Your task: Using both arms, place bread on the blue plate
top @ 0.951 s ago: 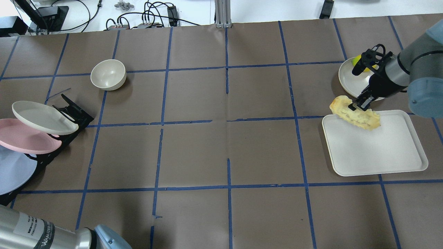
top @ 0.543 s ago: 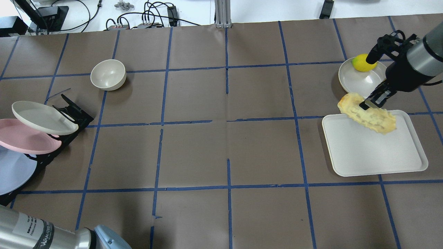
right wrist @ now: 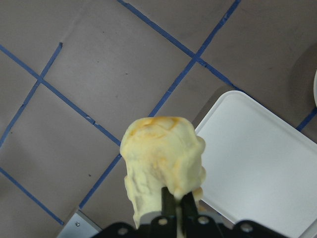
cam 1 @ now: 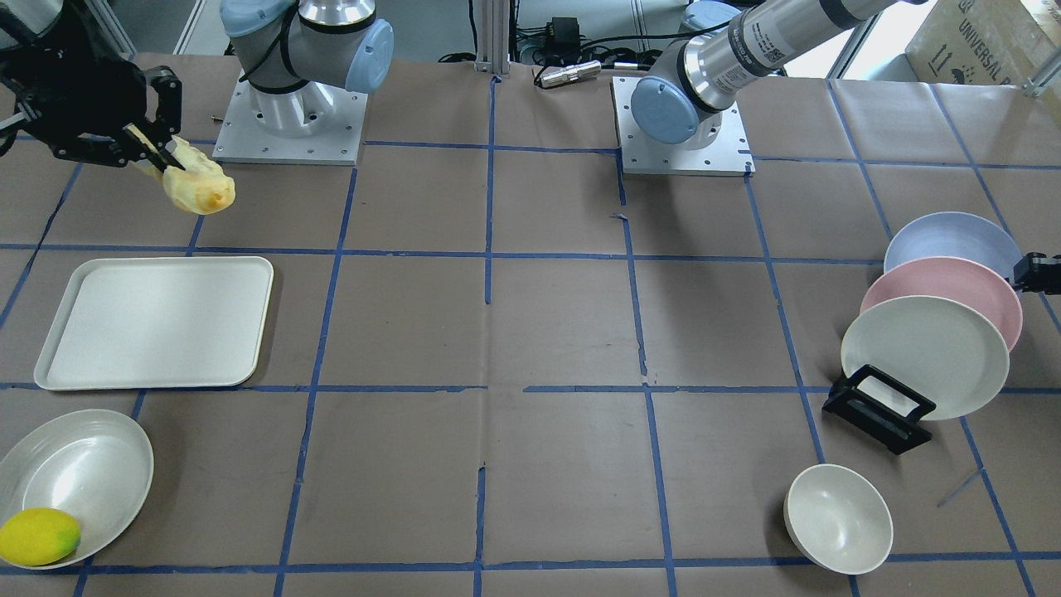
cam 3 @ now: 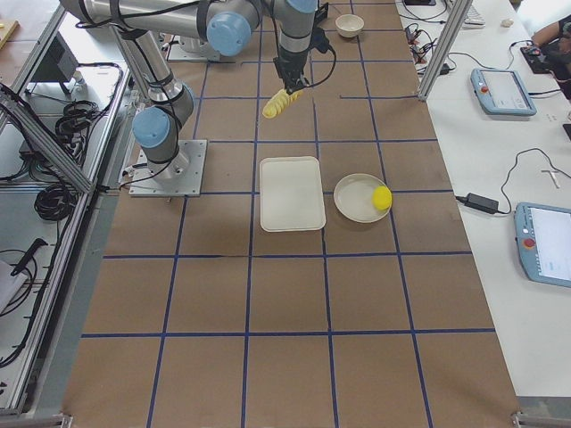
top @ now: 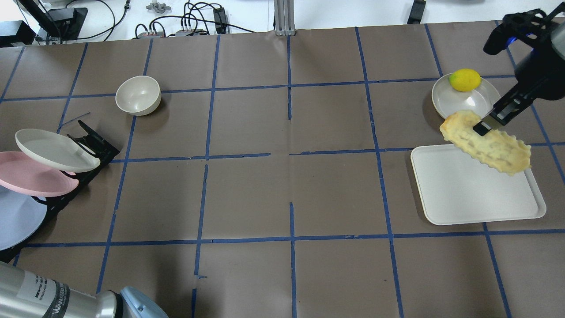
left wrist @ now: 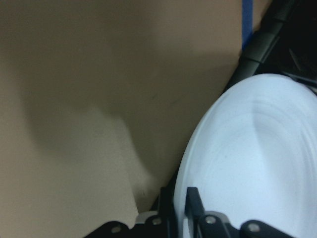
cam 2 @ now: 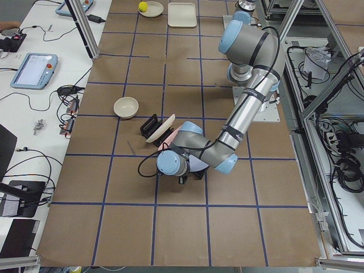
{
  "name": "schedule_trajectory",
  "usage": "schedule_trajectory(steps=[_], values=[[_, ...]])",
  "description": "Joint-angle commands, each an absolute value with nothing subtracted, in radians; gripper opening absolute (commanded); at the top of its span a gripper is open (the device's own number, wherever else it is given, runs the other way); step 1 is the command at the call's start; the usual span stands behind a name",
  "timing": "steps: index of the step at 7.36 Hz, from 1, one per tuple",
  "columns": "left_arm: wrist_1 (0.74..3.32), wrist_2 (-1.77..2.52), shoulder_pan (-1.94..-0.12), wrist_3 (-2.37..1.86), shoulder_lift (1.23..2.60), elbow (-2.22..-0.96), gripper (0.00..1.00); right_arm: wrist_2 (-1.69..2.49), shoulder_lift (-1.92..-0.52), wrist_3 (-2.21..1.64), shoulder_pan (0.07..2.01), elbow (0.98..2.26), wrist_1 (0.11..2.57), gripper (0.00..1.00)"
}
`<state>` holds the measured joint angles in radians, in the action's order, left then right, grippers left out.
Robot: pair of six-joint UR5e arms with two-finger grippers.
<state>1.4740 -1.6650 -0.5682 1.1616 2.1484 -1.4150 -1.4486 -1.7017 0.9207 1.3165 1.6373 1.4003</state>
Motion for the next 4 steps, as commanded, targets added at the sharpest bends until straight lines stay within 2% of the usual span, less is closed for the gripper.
schedule_trajectory(steps=[1,4], values=[[1.499,-1.702,-0.563,1.199,2.110,-1.385,0.14,-1.456,-1.698,0.838,1.410,1.620,1.402,0.17],[1.587,-1.729,-0.551,1.230,1.981,-1.405,0.13,-1.451,-1.697,0.841,1.410,1.620,1.411,0.19]])
